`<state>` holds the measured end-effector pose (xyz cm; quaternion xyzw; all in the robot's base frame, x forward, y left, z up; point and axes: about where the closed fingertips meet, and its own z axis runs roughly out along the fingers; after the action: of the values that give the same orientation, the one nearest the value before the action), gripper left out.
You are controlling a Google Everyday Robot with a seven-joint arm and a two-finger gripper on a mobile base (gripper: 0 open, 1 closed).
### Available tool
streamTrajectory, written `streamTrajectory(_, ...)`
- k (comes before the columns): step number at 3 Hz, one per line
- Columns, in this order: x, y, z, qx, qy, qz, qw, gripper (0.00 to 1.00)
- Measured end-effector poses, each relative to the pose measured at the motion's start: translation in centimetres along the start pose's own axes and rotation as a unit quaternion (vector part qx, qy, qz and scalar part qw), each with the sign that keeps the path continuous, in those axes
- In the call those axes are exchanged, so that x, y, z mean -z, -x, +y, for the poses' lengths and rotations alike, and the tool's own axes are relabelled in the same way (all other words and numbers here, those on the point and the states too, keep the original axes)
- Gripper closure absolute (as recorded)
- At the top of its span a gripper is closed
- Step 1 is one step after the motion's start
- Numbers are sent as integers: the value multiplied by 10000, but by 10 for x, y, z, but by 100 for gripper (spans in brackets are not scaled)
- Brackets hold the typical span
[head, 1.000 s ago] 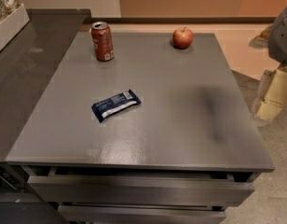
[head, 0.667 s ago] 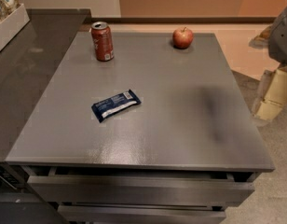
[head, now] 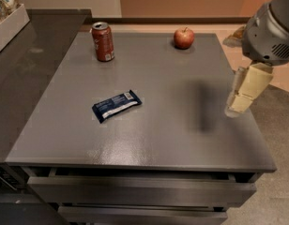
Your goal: Pick rxbar blueberry
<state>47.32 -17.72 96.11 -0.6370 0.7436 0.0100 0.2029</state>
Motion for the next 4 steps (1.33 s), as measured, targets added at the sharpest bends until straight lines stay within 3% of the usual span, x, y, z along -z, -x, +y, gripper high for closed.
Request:
streamTrajectory(1, -21, 27, -10, 233, 139, -412, 9988, 0)
streamTrajectory(2, -43, 61, -12, 537, 323, -770, 9951, 0)
streamTrajectory(3, -55, 80, -13, 713, 427, -971, 9918, 0)
streamTrajectory(4, -79, 105, -9, 1026, 607, -1163, 9860, 0)
